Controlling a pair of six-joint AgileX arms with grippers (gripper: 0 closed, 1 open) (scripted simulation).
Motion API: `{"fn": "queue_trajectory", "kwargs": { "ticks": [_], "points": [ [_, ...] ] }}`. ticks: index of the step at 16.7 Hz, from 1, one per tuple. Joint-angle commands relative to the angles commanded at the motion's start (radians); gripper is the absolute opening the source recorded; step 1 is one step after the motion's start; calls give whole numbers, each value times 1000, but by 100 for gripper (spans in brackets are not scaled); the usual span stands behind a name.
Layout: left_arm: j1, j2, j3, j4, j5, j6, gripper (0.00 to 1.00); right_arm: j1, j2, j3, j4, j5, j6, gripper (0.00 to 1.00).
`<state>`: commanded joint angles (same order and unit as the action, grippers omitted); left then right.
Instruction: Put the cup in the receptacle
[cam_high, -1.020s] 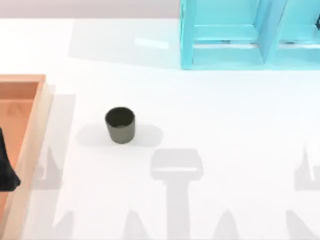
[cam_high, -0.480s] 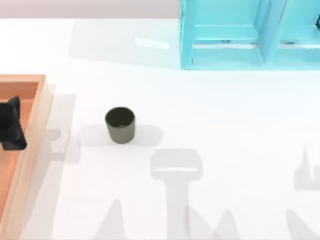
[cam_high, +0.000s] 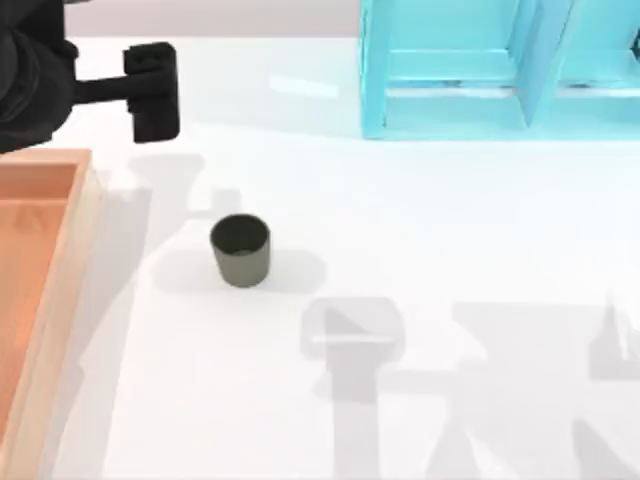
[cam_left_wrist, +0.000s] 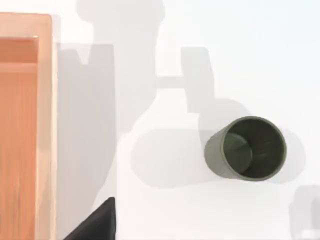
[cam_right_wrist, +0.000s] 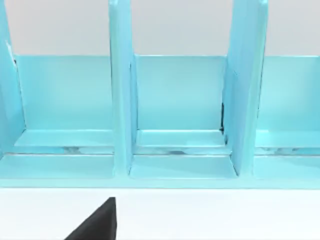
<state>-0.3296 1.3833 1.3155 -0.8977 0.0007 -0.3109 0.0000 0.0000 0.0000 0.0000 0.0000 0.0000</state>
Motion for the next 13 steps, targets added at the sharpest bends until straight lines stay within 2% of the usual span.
{"fn": "queue_trajectory", "kwargs": {
  "ticks": [7, 10, 13],
  "points": [
    [-142, 598, 569, -386, 1, -134, 100, 0, 0, 0, 0, 0, 0, 100],
    [-183, 769, 733, -495, 1, -172, 100, 0, 0, 0, 0, 0, 0, 100],
    [-206, 864, 826, -557, 1, -195, 100, 0, 0, 0, 0, 0, 0, 100]
  ]
}}
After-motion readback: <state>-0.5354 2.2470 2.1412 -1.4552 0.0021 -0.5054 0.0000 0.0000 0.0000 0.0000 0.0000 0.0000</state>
